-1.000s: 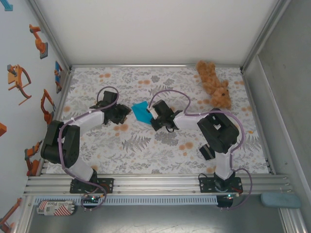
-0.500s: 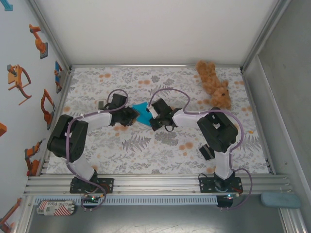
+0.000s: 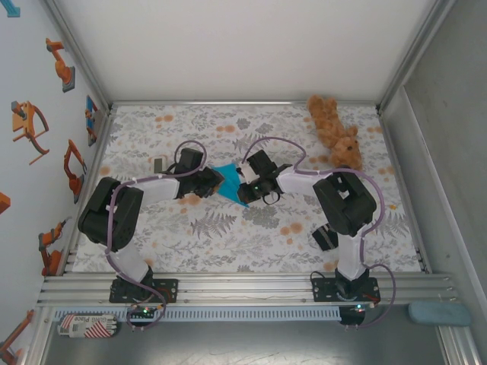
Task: Fold a paper plane with a square sheet of paper (pick it up from the middle)
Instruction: Fourth fold the wing at the center of the table.
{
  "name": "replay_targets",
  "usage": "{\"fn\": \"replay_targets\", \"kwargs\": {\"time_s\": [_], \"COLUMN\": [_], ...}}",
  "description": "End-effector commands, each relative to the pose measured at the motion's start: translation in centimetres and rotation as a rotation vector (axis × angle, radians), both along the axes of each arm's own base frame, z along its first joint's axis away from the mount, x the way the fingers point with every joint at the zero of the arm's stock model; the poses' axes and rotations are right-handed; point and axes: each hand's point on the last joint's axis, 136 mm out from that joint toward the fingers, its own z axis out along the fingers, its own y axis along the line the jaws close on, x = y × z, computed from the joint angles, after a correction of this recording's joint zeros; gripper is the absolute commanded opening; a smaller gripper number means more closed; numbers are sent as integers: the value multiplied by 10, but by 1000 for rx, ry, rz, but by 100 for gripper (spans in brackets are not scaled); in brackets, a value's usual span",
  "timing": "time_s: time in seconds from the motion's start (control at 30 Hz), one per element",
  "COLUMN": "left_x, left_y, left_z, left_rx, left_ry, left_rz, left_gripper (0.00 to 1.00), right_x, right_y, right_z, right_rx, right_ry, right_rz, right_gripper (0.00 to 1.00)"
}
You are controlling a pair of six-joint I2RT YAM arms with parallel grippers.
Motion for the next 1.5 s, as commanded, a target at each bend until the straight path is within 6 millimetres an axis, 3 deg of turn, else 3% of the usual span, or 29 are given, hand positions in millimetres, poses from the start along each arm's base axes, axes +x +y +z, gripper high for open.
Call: {"fn": "replay_targets", "kwargs": {"time_s": [0.0, 0.53, 0.77, 1.17, 1.47], "left_x": [-4, -9, -13, -35, -47], "left_y": [-8, -20, -17, 3, 13], "left_z": [-7, -19, -28, -60, -73], "left_rx": [-14, -15, -11, 157, 220], "left_ry": [-2, -39, -54, 131, 223], "left_rz": [-46, -133, -138, -150, -145], "left_gripper": [24, 30, 40, 49, 52], "right_x": [-15, -12, -13, -8, -9], "right_y": [-8, -14, -11, -9, -16], "right_z": [-9, -15, -12, -1, -11], "right_rx": [-4, 3, 31, 83, 83], "right_ry": [95, 108, 104, 106, 150], "right_rz": [-11, -33, -20, -39, -71], "right_gripper": [4, 6, 13, 19, 10]}}
